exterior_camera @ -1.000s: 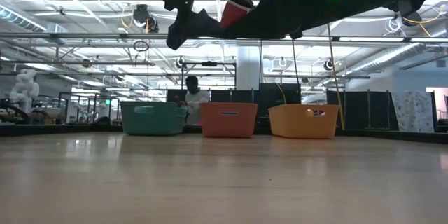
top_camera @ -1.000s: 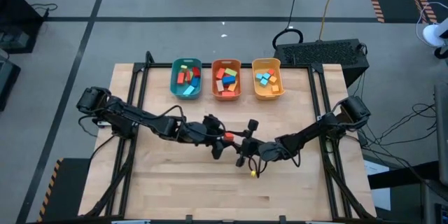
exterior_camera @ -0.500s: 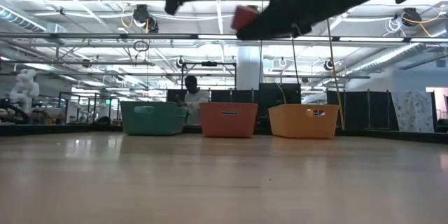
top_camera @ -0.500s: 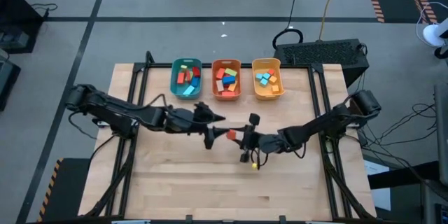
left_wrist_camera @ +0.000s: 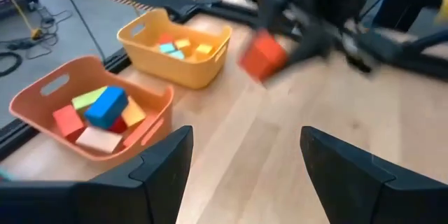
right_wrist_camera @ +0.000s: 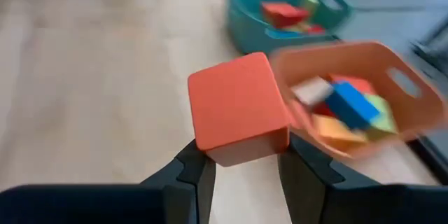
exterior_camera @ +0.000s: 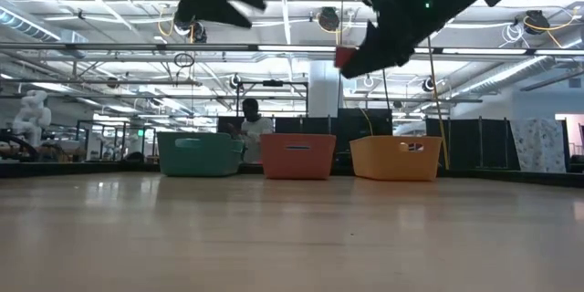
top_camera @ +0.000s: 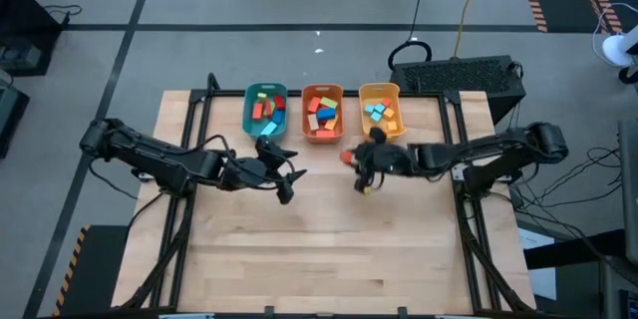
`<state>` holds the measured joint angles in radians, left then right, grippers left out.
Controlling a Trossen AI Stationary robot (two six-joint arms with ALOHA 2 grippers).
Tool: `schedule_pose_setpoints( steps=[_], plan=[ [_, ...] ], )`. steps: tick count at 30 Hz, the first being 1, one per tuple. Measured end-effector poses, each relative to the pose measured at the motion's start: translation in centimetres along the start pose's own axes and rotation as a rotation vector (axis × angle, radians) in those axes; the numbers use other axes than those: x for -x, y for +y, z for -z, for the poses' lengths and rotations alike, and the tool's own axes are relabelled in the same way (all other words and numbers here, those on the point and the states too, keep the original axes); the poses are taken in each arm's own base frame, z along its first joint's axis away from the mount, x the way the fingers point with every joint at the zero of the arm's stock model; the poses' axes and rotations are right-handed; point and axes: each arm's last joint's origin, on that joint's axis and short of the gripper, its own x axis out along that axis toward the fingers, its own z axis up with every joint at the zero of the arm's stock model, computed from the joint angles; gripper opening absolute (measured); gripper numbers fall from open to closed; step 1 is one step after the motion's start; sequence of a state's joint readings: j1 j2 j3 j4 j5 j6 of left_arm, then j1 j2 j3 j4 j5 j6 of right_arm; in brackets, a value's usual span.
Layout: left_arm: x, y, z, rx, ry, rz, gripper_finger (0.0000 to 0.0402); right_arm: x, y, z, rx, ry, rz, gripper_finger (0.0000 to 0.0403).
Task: Sort blocks by size
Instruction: Put the orange cube block into the yellow bin
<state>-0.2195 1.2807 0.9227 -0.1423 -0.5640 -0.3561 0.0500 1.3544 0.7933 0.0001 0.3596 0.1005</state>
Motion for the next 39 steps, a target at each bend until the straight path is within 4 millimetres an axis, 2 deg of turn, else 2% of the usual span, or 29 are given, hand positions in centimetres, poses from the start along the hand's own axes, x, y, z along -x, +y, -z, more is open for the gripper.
schedule_pose_setpoints(
  steps=[4,9,21,28,35,39],
  plan=[
    [-0.8,0.6,1.8,-0.048,0.038,-0.039,0.0265,0.5,-3.7,0.1,-0.037,0.079,0.093,0.0116],
    [-1.7,2.1,2.7,-0.044,0.057,-0.100,0.0265,0.7,-8.1,1.1,-0.084,0.205,0.200,0.0117],
    [-2.6,4.0,1.8,-0.141,0.012,-0.183,0.0265,0.6,-16.7,3.6,-0.225,0.336,0.290,0.0117],
    [-3.0,4.6,1.3,-0.130,-0.018,-0.195,0.0265,-0.8,-19.5,6.0,-0.306,0.427,0.253,0.0117],
    [-2.9,4.3,1.3,-0.121,-0.018,-0.183,0.0265,-2.4,-20.4,7.9,-0.323,0.506,0.234,0.0120],
    [-2.9,4.3,1.3,-0.103,-0.022,-0.190,0.0265,-2.3,-21.0,8.3,-0.323,0.515,0.247,0.0140]
  ],
)
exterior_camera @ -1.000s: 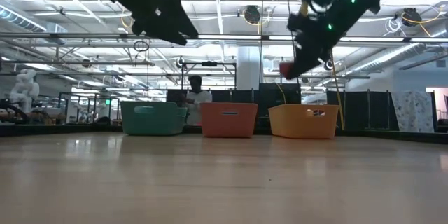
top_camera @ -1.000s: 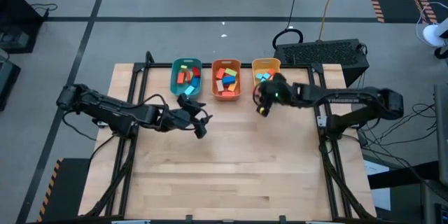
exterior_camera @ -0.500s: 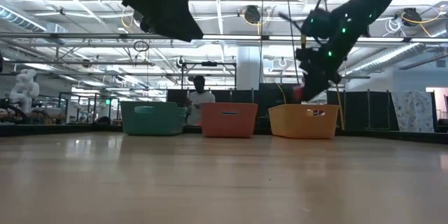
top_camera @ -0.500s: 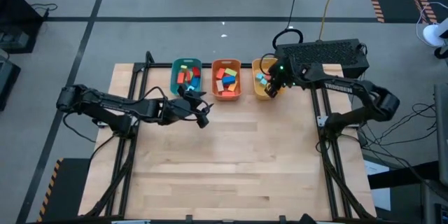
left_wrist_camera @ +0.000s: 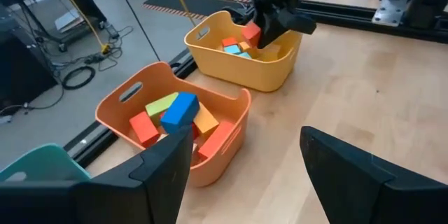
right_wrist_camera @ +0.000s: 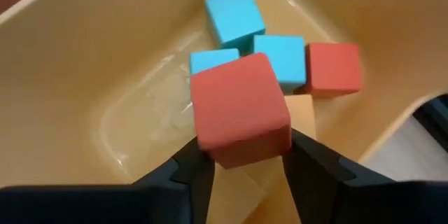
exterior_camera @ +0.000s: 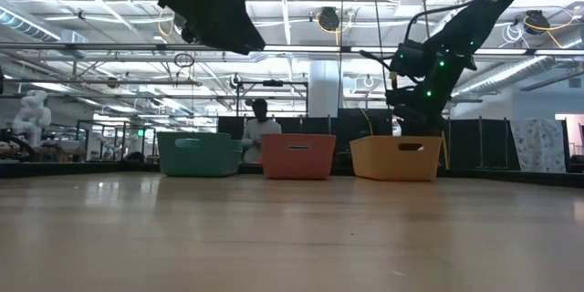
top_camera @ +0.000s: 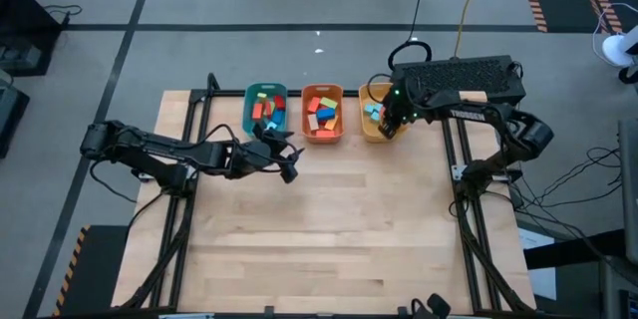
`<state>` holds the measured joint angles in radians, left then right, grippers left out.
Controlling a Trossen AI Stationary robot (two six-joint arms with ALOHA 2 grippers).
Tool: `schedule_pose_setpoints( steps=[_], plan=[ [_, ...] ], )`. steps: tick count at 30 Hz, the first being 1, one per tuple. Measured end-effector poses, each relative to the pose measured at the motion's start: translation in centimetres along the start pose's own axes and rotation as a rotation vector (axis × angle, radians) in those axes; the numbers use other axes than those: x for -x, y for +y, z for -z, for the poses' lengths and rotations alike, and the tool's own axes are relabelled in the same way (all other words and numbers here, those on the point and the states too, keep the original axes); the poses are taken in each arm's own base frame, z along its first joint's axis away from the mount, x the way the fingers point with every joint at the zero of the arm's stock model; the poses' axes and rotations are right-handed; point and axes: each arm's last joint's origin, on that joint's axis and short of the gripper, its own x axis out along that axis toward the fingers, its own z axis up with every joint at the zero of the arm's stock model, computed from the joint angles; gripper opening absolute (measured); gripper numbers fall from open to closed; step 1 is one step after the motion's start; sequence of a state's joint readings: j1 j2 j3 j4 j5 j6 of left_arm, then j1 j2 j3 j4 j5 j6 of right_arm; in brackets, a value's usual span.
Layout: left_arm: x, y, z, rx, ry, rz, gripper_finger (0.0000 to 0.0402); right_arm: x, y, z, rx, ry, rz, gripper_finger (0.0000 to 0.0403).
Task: Sort blocks by size
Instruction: Put the orange cube block into the yellow bin, then return to Home Position
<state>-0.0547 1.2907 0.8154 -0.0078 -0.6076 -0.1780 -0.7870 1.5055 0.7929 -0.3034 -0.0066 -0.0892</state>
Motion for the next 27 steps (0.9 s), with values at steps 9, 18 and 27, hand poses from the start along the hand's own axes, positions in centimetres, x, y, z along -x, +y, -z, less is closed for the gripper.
schedule_pose_setpoints(
  steps=[9,18,27],
  plan=[
    [0.0,0.0,-0.3,0.016,-0.028,-0.022,0.0265,0.5,-0.5,-0.2,0.006,-0.034,-0.085,0.0210],
    [-0.5,-0.2,0.5,-0.022,0.024,-0.031,0.0265,1.8,0.6,-1.1,0.021,-0.137,-0.144,0.0208],
    [-1.5,-0.4,1.2,-0.040,0.056,-0.047,0.0265,7.1,3.1,-2.0,0.105,-0.342,-0.185,0.0185]
  ],
)
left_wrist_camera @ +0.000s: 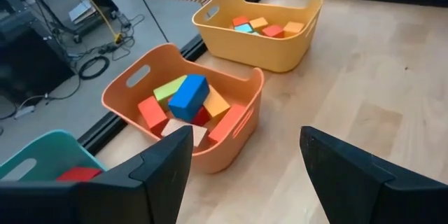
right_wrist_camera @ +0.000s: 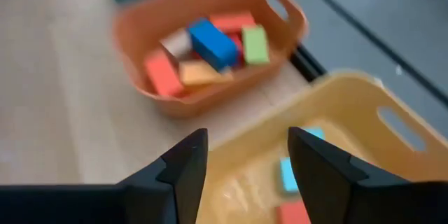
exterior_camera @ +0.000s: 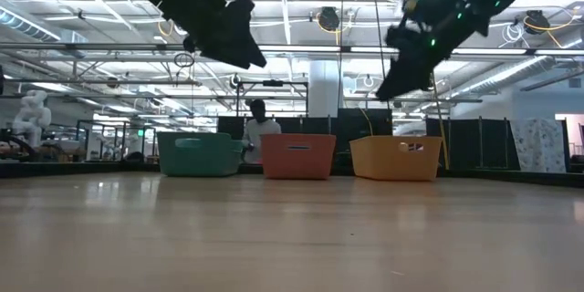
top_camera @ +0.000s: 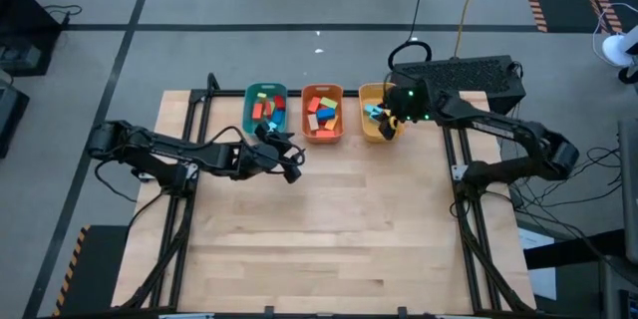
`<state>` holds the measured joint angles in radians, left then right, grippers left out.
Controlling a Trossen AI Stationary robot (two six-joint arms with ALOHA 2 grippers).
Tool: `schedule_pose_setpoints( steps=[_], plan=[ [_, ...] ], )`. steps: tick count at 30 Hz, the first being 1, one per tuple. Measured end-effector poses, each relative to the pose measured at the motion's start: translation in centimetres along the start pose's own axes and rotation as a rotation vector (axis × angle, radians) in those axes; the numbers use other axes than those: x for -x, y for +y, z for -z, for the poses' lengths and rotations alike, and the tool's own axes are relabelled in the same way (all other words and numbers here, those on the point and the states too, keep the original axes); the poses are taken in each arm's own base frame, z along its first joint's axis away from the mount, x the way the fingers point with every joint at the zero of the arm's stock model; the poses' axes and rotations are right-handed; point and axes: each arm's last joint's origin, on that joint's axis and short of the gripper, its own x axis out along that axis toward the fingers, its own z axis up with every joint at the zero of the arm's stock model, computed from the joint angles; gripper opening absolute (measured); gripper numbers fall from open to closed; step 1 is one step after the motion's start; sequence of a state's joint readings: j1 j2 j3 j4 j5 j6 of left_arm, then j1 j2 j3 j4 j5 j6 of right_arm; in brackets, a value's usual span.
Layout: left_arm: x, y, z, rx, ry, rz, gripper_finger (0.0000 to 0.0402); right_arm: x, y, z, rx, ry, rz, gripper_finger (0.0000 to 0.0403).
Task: Sort blocks by size
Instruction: Return to Home Position
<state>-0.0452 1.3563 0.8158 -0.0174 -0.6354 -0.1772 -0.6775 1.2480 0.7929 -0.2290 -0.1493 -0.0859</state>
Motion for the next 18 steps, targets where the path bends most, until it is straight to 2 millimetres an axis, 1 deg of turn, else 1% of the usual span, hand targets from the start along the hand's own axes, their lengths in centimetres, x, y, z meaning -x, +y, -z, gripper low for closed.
schedule_pose_setpoints(
  steps=[3,6,10,15,18],
  plan=[
    [0.1,-0.1,0.0,0.000,-0.002,0.005,0.0265,1.5,1.6,-0.6,0.040,-0.073,-0.040,0.0177],
    [0.3,-0.4,0.0,-0.006,-0.004,0.018,0.0265,2.4,3.5,-0.1,0.061,-0.178,-0.098,0.0169],
    [0.5,-0.7,0.1,-0.012,-0.005,0.033,0.0265,3.0,5.7,1.7,0.056,-0.293,-0.192,0.0161],
    [0.6,-0.9,-0.1,0.002,-0.025,0.042,0.0265,3.2,7.6,4.3,0.048,-0.374,-0.300,0.0157],
    [0.6,-1.1,-0.4,0.024,-0.047,0.095,0.0265,3.3,8.9,5.3,0.060,-0.431,-0.374,0.0157]
  ],
)
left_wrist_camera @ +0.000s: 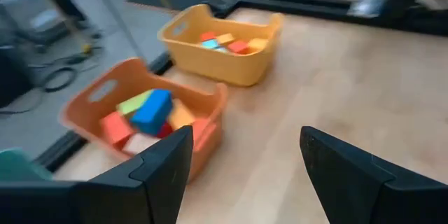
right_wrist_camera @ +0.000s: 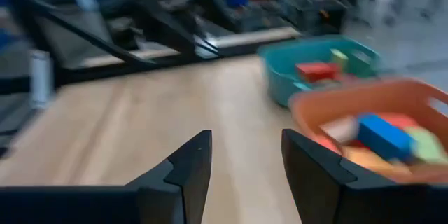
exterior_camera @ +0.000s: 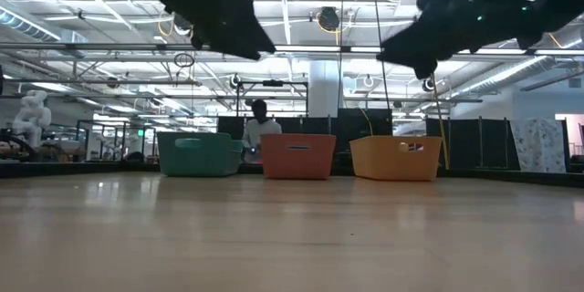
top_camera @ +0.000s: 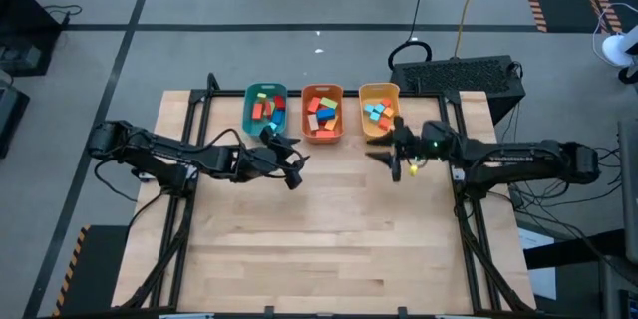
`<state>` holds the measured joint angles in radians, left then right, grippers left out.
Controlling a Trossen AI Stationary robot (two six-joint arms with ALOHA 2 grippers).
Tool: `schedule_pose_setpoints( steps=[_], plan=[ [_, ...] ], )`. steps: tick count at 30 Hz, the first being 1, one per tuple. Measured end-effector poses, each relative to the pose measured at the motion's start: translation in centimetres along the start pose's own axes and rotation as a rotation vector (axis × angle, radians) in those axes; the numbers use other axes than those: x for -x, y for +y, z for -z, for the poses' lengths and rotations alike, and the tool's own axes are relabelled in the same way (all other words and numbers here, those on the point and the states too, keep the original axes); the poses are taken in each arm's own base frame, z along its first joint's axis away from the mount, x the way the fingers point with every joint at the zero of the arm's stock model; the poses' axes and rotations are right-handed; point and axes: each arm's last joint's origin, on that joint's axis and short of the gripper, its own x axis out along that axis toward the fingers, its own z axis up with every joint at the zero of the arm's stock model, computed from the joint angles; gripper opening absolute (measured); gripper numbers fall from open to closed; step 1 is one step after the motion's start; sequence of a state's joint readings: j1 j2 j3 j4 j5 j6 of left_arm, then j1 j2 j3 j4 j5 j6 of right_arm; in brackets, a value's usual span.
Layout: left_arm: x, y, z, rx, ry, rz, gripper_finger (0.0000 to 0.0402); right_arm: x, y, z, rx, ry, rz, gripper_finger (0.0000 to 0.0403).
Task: Sort blocks by size
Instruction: Return to Home Position
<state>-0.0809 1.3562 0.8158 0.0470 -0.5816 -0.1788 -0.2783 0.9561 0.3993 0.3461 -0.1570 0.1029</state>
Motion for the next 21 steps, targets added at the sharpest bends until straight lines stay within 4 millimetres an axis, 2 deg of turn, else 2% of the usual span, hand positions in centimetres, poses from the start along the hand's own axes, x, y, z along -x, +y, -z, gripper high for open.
schedule_pose_setpoints(
  steps=[8,16,21],
  plan=[
    [0.4,-0.9,-0.8,0.046,-0.070,0.116,0.0265,-0.3,4.1,0.4,0.027,-0.092,-0.204,0.0157],
    [1.6,-2.6,-1.3,0.067,-0.148,0.188,0.0265,-0.9,8.1,1.1,0.067,-0.149,-0.273,0.0157],
    [2.5,-3.7,-1.2,0.092,-0.211,0.243,0.0265,-0.5,10.4,1.4,0.096,-0.172,-0.376,0.0157]
  ],
)
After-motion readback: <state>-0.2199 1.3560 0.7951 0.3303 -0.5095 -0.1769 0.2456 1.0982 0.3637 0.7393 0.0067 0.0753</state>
